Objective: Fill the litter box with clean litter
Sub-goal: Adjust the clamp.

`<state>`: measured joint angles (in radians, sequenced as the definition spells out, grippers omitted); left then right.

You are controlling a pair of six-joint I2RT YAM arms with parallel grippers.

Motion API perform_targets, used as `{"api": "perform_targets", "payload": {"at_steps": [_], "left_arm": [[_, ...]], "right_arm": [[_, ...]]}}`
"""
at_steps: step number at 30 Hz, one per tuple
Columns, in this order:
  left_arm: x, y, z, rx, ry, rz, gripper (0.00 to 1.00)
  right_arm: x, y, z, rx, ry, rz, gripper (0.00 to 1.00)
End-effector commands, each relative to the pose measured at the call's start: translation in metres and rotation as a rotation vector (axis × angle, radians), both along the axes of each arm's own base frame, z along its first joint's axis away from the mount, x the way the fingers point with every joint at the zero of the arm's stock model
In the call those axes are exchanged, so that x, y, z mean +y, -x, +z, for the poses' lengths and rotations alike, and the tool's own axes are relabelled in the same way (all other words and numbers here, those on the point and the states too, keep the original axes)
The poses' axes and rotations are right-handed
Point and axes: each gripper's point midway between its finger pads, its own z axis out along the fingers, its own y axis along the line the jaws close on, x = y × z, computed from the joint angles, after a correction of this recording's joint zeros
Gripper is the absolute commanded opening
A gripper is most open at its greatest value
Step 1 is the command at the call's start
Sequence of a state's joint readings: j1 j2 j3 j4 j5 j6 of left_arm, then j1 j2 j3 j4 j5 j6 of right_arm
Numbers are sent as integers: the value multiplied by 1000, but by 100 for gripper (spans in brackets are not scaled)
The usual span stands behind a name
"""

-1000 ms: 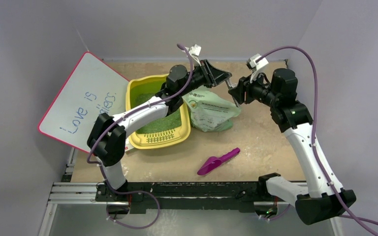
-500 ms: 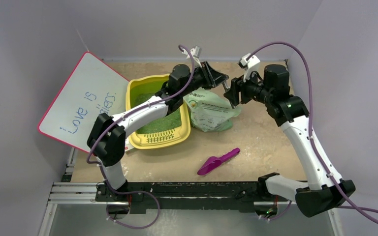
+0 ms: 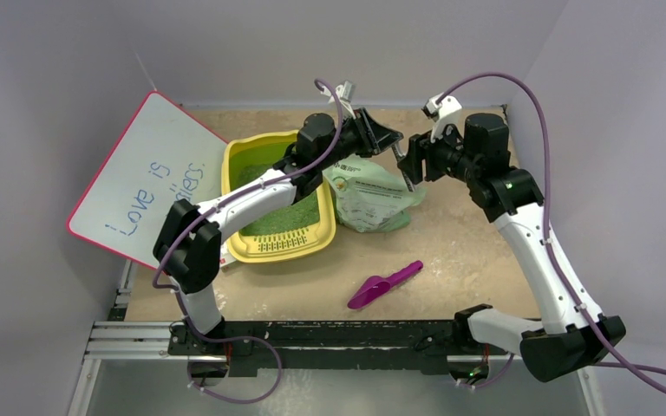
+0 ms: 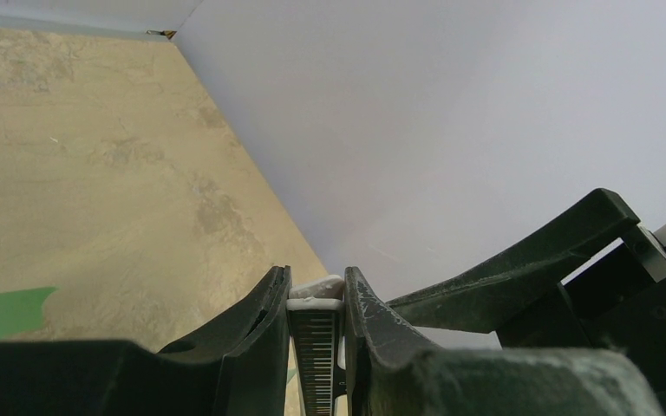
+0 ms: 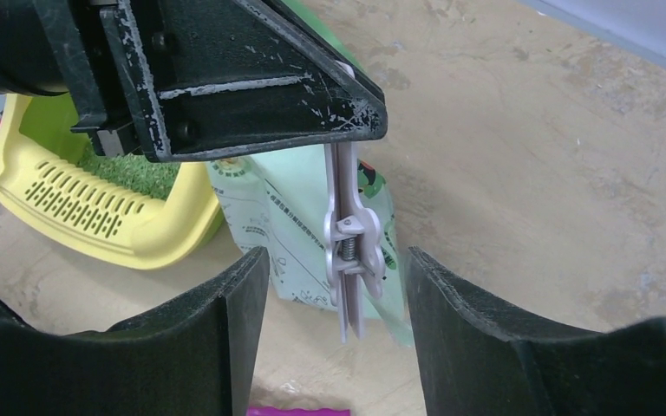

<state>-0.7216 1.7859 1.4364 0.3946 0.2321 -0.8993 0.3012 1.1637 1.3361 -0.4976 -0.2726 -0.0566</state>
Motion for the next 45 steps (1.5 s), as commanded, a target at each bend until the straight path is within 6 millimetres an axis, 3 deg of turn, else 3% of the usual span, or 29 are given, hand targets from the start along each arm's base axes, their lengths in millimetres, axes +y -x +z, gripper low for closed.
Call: {"api": "perform_targets", "payload": {"at_steps": [1, 6, 10, 12, 15, 22, 29, 31, 34, 37, 38, 40, 45], "left_arm": [[6, 14, 62, -114, 108, -22, 2], [5, 15, 61, -112, 109, -29, 1], [4, 15, 61, -113, 109, -33, 1], [4, 15, 60, -111, 108, -34, 1], [4, 16, 62, -114, 112, -37, 0], [2, 17, 64, -112, 128, -50, 0], [1, 17, 62, -109, 131, -55, 0], [0, 17, 62, -108, 128, -55, 1], [2, 16, 60, -106, 121, -48, 20], [5, 15, 57, -110, 104, -33, 55], [8, 15, 57, -123, 86, -23, 62], [14, 12, 54, -136, 47, 2, 69], [40, 6, 42, -183, -50, 48, 75]], "right_arm": [[-6, 1, 12, -17, -27, -54, 62], [15, 9, 8, 20, -77, 61, 51], [18, 8, 9, 7, -87, 77, 37], [15, 5, 9, 8, -79, 57, 37], [11, 1, 6, 20, -61, 25, 45], [8, -3, 1, 23, -42, 12, 45], [9, 1, 2, 10, -51, 26, 33], [10, 2, 5, 1, -54, 30, 22], [9, 2, 7, -8, -50, 32, 8], [8, 1, 9, -17, -43, 25, 2], [6, 0, 9, -19, -39, 16, 1], [3, -3, 10, -20, -30, -4, 0], [-1, -7, 11, -24, -8, -24, 0]]}}
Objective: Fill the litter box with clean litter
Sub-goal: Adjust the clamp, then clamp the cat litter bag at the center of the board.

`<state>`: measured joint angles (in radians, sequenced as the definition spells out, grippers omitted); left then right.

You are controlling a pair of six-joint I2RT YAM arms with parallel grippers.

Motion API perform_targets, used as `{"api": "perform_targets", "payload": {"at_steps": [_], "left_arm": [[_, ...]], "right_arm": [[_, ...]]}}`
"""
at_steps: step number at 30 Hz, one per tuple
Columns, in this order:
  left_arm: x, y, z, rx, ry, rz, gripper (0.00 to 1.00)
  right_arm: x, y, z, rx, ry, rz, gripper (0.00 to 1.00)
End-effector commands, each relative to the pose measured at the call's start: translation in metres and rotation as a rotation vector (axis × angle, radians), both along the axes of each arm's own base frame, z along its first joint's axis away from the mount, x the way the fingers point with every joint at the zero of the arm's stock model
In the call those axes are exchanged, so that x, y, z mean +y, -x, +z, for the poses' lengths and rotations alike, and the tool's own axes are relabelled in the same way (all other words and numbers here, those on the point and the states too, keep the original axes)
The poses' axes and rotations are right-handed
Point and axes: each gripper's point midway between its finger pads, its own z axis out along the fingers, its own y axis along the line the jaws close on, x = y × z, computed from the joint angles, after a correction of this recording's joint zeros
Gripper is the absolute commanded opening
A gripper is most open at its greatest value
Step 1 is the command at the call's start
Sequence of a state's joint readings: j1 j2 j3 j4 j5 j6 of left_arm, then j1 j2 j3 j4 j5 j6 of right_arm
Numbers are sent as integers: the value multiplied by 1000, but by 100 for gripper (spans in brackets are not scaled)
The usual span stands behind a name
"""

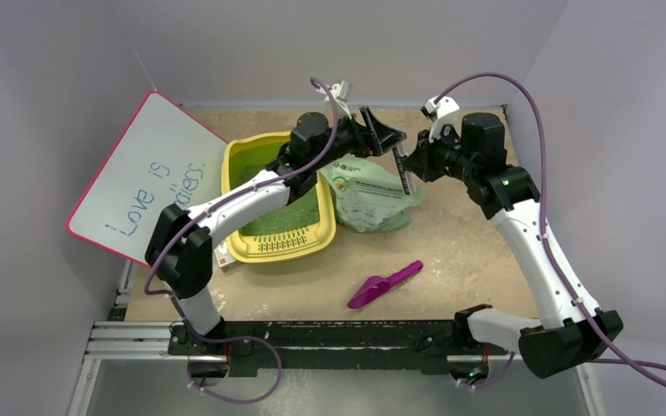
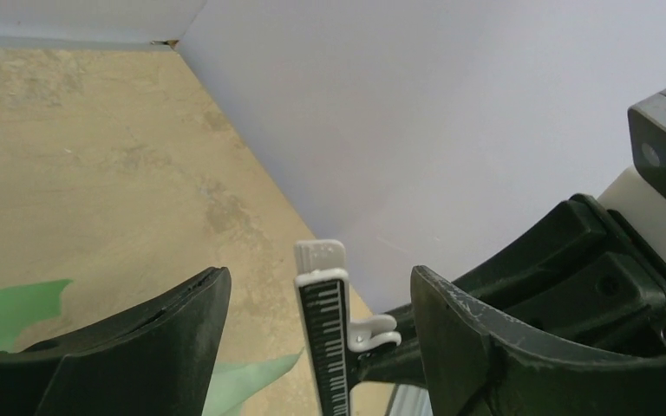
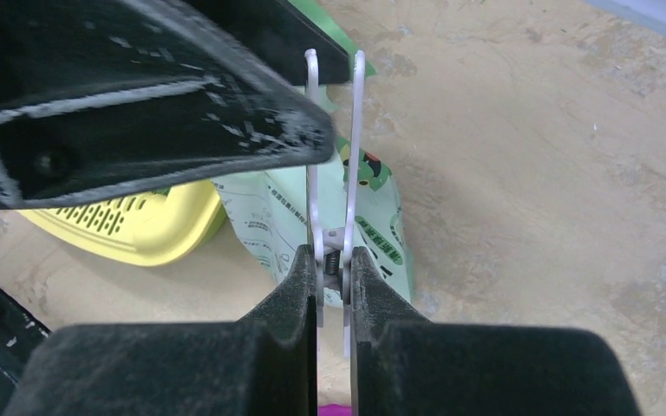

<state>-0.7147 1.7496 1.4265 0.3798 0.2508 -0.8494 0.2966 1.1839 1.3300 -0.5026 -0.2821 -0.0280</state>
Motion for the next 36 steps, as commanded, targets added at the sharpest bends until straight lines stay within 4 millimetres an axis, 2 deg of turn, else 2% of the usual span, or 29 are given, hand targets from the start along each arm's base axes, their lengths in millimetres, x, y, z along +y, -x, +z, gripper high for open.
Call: {"api": "perform_targets", "payload": {"at_steps": [1, 3, 5, 9, 12, 17, 23, 30, 34, 36], "left_arm": [[41, 1, 30, -155, -47, 58, 76], [58, 1, 22, -204, -112, 52, 78], [70, 10, 11, -304, -225, -13, 79], [80, 37, -48, -482, -559, -279, 81], [84, 49, -79, -627, -707, -450, 81], [83, 50, -96, -847, -790, -523, 82], [81, 26, -113, -860, -892, -496, 80], [75, 15, -129, -875, -926, -521, 80], [68, 10, -126, -889, -902, -507, 79], [65, 10, -120, -892, -885, -501, 73]], "right_arm": [[-4, -6, 22, -74, 20, -18, 0], [-9, -7, 24, -86, 55, -26, 0], [-15, -7, 24, -96, 100, -26, 0], [-21, -6, 27, -115, 185, 10, 0], [-17, -2, 30, -114, 224, 87, 0], [-15, 7, 26, -124, 313, 214, 0], [-18, 19, 11, -104, 414, 337, 0], [-15, 27, -2, -70, 453, 410, 1], [-12, 28, -8, -49, 459, 432, 1], [-12, 27, -12, -34, 475, 437, 1]]}}
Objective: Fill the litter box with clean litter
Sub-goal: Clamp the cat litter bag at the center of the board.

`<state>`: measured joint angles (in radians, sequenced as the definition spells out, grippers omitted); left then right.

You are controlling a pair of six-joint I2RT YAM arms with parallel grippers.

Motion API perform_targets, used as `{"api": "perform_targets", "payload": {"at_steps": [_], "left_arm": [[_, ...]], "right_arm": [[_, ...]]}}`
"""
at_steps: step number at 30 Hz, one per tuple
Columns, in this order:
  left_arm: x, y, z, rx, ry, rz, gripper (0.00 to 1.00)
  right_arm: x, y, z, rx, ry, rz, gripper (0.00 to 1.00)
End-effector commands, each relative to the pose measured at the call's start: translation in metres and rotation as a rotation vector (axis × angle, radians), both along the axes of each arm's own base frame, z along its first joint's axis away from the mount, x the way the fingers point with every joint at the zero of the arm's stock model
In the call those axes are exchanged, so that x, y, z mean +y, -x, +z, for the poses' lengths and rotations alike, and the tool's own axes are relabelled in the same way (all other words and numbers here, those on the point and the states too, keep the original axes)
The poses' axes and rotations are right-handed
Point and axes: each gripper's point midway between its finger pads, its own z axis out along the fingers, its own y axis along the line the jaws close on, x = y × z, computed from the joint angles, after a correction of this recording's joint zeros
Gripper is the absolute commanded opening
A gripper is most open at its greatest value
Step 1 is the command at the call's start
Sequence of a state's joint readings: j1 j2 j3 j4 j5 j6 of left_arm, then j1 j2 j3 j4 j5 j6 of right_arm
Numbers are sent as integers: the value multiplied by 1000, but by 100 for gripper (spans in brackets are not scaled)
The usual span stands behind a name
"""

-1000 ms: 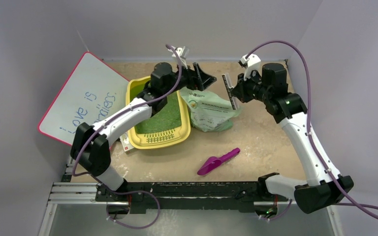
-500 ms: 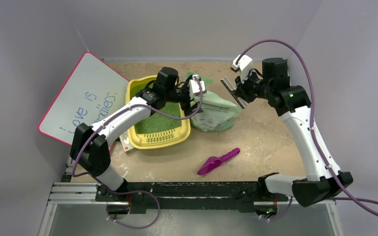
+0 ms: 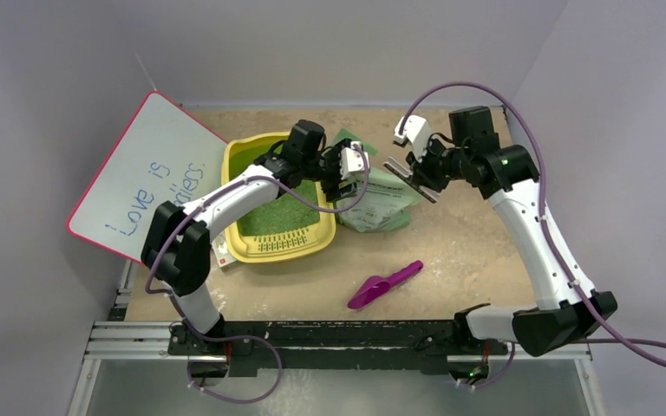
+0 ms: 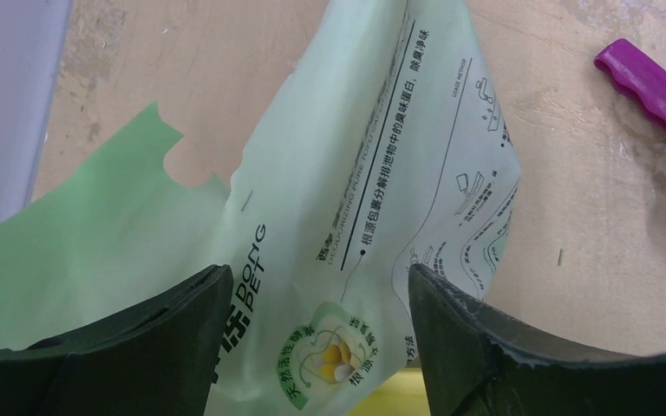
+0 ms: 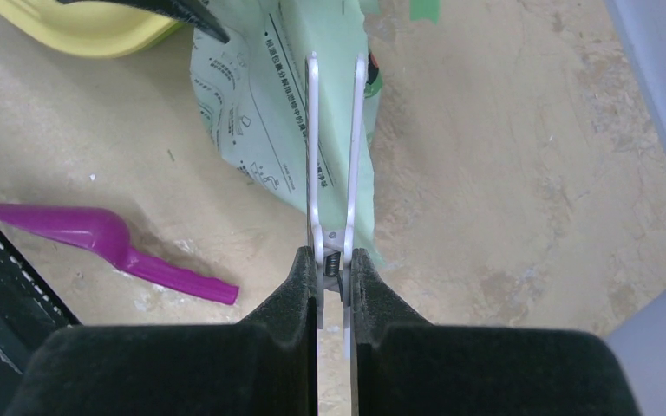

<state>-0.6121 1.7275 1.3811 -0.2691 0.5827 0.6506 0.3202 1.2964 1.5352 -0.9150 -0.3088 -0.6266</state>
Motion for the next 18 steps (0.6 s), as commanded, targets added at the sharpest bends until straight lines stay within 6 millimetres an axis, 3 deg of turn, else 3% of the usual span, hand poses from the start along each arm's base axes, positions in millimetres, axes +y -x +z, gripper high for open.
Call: {"api": "perform_targets", "payload": {"at_steps": [1, 3, 9, 18], "left_arm": [[-15, -8, 31, -75, 61, -36, 69], [-12, -6, 23, -55, 26, -50, 61], [-5, -1, -1, 40, -75, -63, 25], [-5, -4, 5, 81, -26, -27, 10]], "right_arm": [[6, 0, 8, -17, 21, 54, 1], [8, -2, 5, -18, 51, 65, 1], [11, -5, -3, -30, 125, 150, 0], [3, -18, -11, -23, 223, 158, 0]]}}
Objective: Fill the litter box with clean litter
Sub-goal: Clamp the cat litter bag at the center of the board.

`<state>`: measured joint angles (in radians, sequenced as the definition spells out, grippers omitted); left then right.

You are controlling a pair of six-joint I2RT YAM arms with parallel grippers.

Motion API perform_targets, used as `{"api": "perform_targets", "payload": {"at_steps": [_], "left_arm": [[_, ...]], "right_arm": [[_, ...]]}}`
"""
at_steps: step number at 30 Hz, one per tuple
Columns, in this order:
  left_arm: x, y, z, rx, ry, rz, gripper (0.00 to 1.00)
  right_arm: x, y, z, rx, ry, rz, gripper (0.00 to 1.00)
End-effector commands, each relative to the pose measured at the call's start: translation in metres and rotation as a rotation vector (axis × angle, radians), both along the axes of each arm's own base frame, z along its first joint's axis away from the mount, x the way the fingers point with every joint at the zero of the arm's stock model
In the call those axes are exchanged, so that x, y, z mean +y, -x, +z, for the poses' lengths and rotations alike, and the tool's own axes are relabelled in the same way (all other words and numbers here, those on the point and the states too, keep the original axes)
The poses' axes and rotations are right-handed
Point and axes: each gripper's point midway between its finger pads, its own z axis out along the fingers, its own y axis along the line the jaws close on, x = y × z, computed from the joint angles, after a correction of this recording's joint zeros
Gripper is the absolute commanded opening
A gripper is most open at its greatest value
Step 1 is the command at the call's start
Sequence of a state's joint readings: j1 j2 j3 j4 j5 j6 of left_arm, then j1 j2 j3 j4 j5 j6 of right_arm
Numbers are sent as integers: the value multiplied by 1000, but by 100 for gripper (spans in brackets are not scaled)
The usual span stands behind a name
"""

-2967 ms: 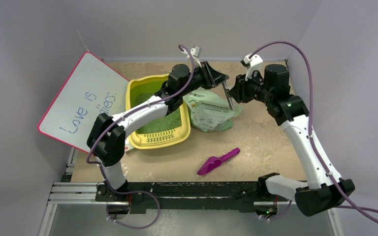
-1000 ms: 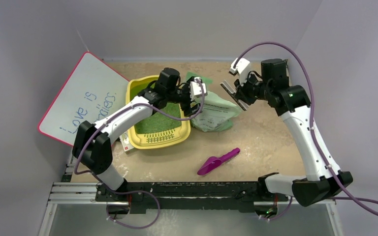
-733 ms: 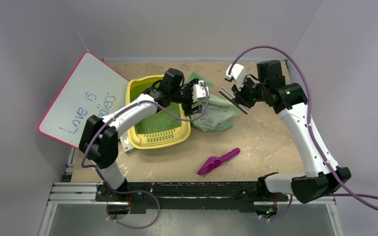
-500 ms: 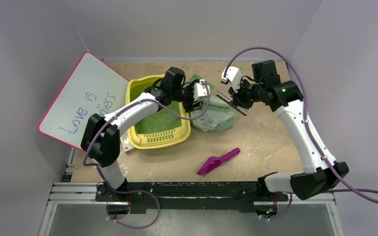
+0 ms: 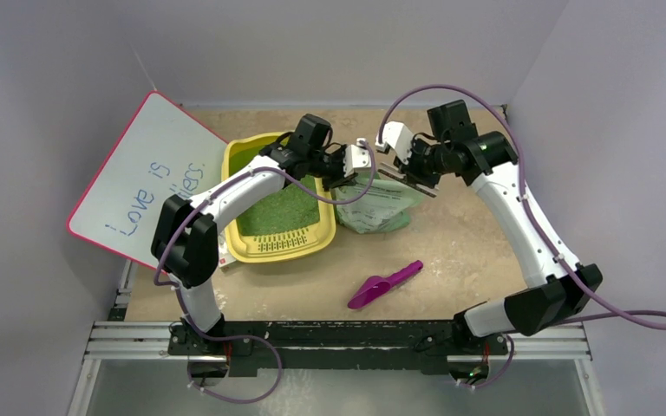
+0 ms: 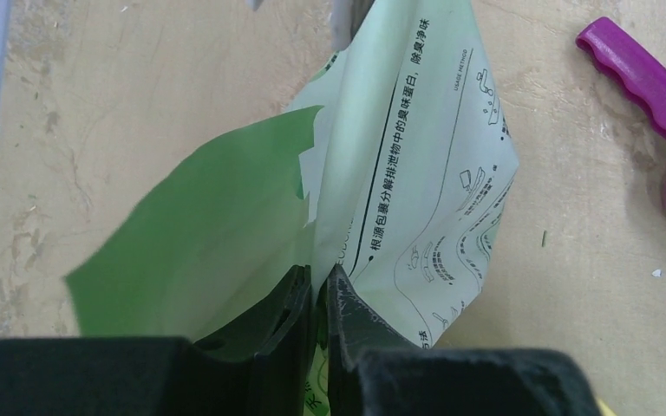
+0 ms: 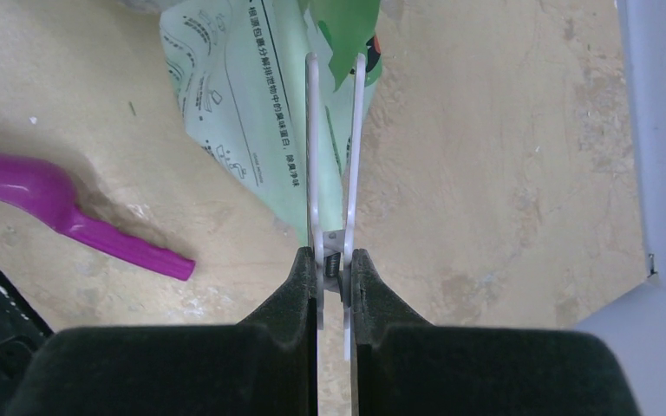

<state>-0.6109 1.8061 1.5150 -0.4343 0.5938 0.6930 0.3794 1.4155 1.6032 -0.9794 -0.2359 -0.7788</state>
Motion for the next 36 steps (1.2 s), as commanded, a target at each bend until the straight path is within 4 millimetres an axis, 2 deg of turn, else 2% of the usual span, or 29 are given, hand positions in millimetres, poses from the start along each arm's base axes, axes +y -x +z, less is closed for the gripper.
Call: {"api": "perform_targets", "payload": {"at_steps": [1, 8, 15, 19, 36], "left_arm": [[-3, -1, 13, 31, 51, 4, 10], [-2, -4, 19, 44, 84, 18, 8], [-4, -4, 24, 58, 119, 9, 4], [-4, -4, 27, 67, 140, 8, 2], [-5, -1, 35, 77, 221, 7, 0]], "right_arm": [[-4, -3, 7, -34, 59, 56, 0], [-2, -1, -4, -5, 87, 113, 0], [-1, -6, -4, -20, 118, 154, 0], [2, -3, -14, 18, 126, 192, 0], [11, -7, -30, 62, 147, 210, 0]]}}
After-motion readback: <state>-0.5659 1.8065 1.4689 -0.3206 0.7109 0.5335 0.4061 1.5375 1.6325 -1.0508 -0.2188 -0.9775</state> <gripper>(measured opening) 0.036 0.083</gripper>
